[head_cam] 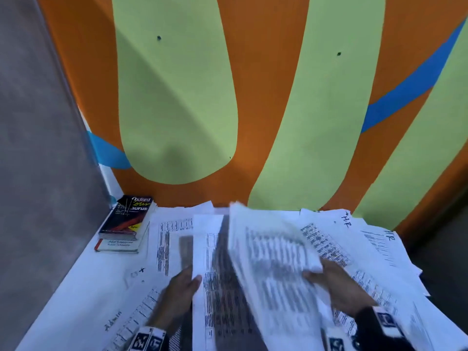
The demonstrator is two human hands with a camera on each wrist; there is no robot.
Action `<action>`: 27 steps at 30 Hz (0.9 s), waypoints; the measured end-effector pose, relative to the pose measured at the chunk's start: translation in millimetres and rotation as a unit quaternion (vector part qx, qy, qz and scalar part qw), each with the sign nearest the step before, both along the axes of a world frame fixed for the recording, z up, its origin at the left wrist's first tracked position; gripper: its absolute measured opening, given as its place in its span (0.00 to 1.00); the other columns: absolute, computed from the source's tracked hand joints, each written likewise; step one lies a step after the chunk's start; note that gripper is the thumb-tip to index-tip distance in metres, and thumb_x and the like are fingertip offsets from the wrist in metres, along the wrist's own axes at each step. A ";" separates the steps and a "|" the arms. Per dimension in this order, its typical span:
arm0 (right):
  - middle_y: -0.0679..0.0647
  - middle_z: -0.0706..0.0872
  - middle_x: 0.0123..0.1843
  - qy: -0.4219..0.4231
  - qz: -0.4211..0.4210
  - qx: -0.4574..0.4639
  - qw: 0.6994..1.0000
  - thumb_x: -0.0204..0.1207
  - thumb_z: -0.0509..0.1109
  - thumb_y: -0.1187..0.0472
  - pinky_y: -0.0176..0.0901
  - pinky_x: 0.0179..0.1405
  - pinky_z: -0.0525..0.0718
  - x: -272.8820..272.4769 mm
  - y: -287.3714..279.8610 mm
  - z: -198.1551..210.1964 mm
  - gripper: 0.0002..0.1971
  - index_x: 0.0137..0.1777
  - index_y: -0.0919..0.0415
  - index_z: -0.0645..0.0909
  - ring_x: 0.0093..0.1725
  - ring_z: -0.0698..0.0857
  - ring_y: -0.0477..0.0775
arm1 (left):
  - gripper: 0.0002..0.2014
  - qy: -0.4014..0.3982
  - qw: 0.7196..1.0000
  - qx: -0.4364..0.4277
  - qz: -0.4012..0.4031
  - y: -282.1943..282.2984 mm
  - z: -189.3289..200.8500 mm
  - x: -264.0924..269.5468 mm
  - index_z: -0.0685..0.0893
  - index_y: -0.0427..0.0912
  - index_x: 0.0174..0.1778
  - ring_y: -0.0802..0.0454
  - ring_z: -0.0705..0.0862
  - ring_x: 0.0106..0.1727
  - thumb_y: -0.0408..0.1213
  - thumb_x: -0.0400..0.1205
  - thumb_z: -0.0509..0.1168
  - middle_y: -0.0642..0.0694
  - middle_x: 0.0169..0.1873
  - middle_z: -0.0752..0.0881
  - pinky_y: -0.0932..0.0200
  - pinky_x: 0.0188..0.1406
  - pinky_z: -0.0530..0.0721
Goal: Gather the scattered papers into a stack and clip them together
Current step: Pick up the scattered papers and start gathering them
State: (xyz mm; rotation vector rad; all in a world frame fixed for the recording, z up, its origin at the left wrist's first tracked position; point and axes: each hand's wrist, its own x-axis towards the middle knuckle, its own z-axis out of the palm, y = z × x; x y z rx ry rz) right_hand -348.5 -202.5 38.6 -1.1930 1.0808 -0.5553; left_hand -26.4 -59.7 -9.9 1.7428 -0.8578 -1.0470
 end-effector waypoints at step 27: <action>0.41 0.83 0.49 0.013 -0.131 -0.341 0.931 0.79 0.67 0.70 0.28 0.41 0.76 67.7 24.4 47.1 0.17 0.66 0.60 0.71 0.45 0.83 0.29 | 0.25 -0.138 0.969 -0.201 0.045 -48.5 91.8 -43.3 0.63 0.36 0.76 0.43 0.81 0.64 0.36 0.84 0.61 0.37 0.64 0.80 0.61 0.54 0.78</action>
